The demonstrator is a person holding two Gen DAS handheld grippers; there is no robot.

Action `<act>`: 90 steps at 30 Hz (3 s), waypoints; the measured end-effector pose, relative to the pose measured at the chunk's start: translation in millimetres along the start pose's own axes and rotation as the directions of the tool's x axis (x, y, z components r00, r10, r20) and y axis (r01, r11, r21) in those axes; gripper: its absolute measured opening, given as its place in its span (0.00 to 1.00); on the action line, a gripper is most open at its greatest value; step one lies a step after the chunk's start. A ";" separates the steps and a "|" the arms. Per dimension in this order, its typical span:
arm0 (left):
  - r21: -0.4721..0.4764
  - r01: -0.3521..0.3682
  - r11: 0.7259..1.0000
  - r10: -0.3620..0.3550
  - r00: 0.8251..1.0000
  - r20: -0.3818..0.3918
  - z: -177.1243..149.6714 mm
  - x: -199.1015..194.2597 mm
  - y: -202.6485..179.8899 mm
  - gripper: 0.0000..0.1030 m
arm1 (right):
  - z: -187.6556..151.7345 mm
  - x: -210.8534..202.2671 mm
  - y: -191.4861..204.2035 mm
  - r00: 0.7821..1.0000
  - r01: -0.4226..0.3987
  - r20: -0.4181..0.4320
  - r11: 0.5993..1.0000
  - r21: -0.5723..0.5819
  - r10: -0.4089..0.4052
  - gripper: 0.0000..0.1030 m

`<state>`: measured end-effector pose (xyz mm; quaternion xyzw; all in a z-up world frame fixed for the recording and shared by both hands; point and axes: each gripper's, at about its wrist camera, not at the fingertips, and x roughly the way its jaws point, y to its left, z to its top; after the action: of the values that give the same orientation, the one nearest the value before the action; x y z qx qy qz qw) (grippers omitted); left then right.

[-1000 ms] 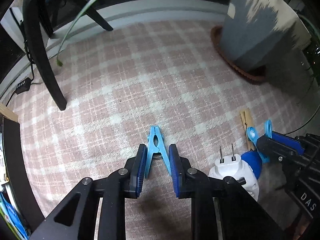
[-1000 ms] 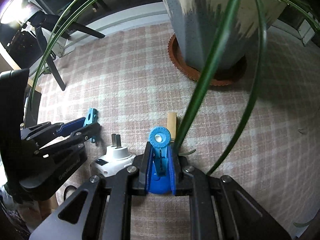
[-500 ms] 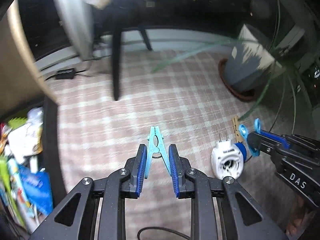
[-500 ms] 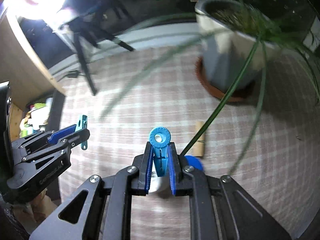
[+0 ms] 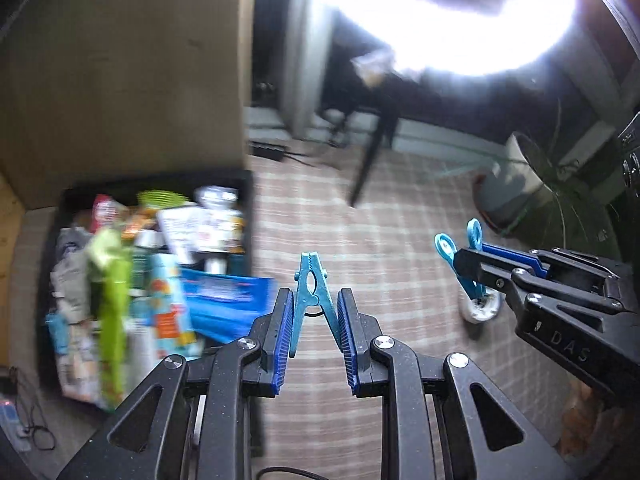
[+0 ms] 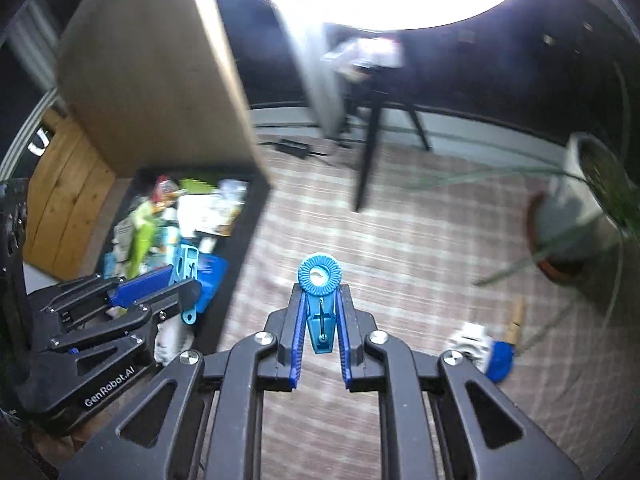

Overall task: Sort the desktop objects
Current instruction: 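Carry both clothespins over the black tray, then open both tools to drop the clothespins into the tray, then move both tools back toward the white plug adapter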

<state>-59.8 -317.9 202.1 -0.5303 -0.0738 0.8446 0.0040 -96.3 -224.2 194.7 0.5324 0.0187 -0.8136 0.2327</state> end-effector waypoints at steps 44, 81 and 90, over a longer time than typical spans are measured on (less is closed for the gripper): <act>-0.301 -0.205 0.931 0.213 0.977 -0.006 4.4 15.5 237.1 0.62 | 57.4 91.9 187.5 0.992 -0.119 -0.065 0.982 -0.148 0.111 0.55; 0.088 0.153 0.984 -0.142 0.982 -0.122 -28.7 85.1 -70.8 0.56 | -73.5 12.6 -128.3 0.985 0.168 -0.075 0.948 0.269 -0.153 0.33; 0.085 0.281 0.956 -0.260 0.945 -0.197 -27.4 118.9 -146.1 0.52 | -88.1 19.6 -170.8 0.989 0.131 -0.118 0.923 0.361 -0.095 0.27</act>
<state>-97.6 -160.0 102.8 -0.5898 -0.0980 0.7862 0.1565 -95.1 -54.6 102.3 0.6039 -0.0919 -0.7876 0.0803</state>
